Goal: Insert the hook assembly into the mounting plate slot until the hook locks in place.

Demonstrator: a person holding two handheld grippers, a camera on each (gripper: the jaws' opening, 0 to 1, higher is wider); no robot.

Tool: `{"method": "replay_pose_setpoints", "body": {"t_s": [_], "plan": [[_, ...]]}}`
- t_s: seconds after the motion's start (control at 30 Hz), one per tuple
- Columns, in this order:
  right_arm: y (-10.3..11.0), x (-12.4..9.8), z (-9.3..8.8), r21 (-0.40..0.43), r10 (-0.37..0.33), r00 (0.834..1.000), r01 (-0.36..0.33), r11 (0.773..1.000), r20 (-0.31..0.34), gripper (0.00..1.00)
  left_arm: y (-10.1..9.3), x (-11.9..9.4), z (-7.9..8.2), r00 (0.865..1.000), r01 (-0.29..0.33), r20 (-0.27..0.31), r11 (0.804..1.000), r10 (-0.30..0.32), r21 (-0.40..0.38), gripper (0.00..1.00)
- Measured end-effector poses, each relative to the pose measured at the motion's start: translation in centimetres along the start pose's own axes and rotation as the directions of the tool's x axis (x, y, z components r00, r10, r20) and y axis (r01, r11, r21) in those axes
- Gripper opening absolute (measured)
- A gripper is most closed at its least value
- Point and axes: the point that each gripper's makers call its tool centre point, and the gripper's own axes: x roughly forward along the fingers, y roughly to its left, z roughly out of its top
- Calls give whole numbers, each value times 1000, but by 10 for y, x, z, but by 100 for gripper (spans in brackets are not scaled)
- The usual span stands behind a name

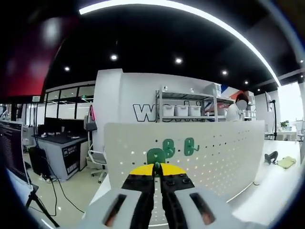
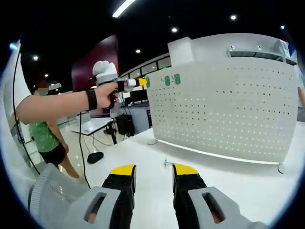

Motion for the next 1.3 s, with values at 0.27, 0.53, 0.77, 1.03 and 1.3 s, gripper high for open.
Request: {"method": "replay_pose_setpoints", "body": {"t_s": [0.27, 0.53, 0.77, 1.03, 1.3], "plan": [[-2, 2, 1, 4, -11, 1000, 11, 1000, 2, 30, 2, 10, -1, 1000, -7, 3, 1000, 7, 6, 3], [-1, 6, -2, 11, -15, 1000, 15, 1000, -7, 30, 9, 23, -4, 1000, -11, 1, 1000, 11, 4, 3], [-3, 7, -5, 19, -25, 999, 26, 999, -19, 30, 15, 35, -2, 1000, -17, 11, 1000, 17, 12, 3], [-9, 7, -4, 20, -44, 999, 44, 999, -22, 30, 17, 47, 3, 999, -16, 29, 1000, 15, 23, 3], [-10, 6, -6, 19, -49, 998, 49, 999, -35, 29, 18, 55, 3, 999, -13, 36, 1000, 12, 21, 3]]}}
